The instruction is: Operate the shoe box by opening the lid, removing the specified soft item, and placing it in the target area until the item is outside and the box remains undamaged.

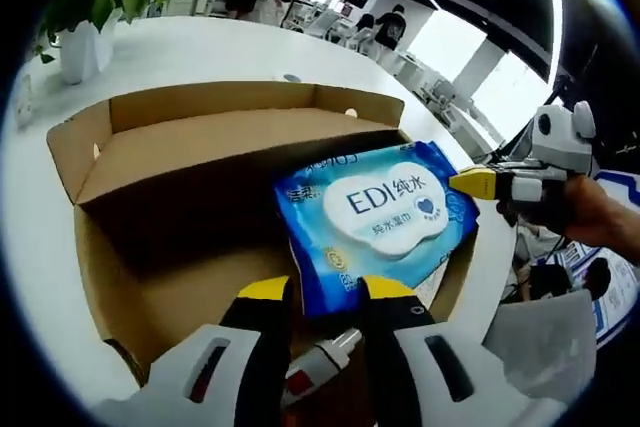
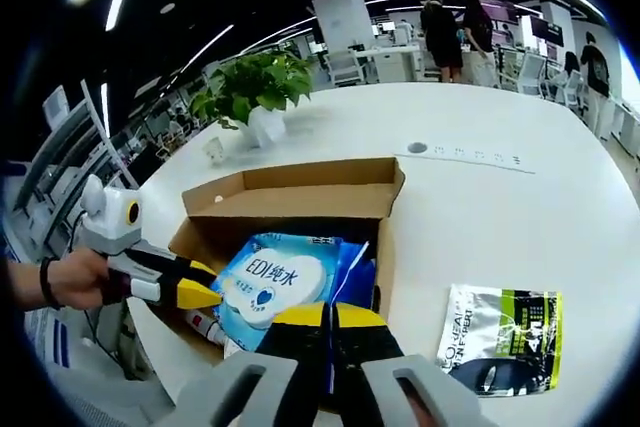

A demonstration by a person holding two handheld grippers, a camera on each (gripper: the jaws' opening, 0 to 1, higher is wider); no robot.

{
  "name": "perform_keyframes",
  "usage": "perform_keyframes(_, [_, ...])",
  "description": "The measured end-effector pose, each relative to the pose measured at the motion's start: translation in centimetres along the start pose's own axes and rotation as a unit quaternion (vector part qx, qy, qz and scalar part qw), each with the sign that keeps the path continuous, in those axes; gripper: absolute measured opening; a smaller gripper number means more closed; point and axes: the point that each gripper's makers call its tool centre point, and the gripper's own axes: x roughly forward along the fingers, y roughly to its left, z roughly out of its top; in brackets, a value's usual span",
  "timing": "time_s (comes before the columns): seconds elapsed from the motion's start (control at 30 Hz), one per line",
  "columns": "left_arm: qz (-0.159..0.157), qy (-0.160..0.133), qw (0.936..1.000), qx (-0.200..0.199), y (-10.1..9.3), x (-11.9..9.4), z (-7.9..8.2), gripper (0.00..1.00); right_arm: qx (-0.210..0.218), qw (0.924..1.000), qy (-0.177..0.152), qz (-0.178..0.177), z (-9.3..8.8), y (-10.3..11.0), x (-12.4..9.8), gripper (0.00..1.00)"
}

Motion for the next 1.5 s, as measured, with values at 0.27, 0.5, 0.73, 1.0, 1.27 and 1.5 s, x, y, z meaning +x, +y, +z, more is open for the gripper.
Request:
perform_keyframes(0.27, [-0.008,-0.007,0.9994,-0.033,0.2,0.1,0.1,0.15,0.031,0.9994,0.005,0.012,-0.5,-0.4,0.2,0.0])
perform_keyframes(0.5, [-0.01,-0.007,0.9989,-0.046,0.3,0.8,0.2,0.15,0.029,0.9994,0.009,0.013,-0.9,0.1,0.4,0.02])
perform_keyframes(0.73, [0.001,-0.009,0.9983,-0.057,0.3,1.2,0.3,0.08,0.011,0.9997,0.01,0.017,-1.0,0.2,0.6,0.0])
perform_keyframes(1.0, [0.008,-0.014,0.9989,-0.044,-0.2,0.4,0.8,0.04,0.011,0.9999,-0.001,0.008,-0.7,0.2,0.5,0.0])
perform_keyframes(1.27, [0.02,-0.033,0.999,-0.022,0.1,-1.1,1.4,0.01,0.006,0.9997,-0.017,0.016,-0.3,1.0,0.4,0.0])
perform_keyframes(1.5, [0.025,-0.047,0.9984,-0.019,0.1,-1.9,2.0,0.0,0.007,0.9994,-0.026,0.022,-0.4,1.9,-0.2,0.0])
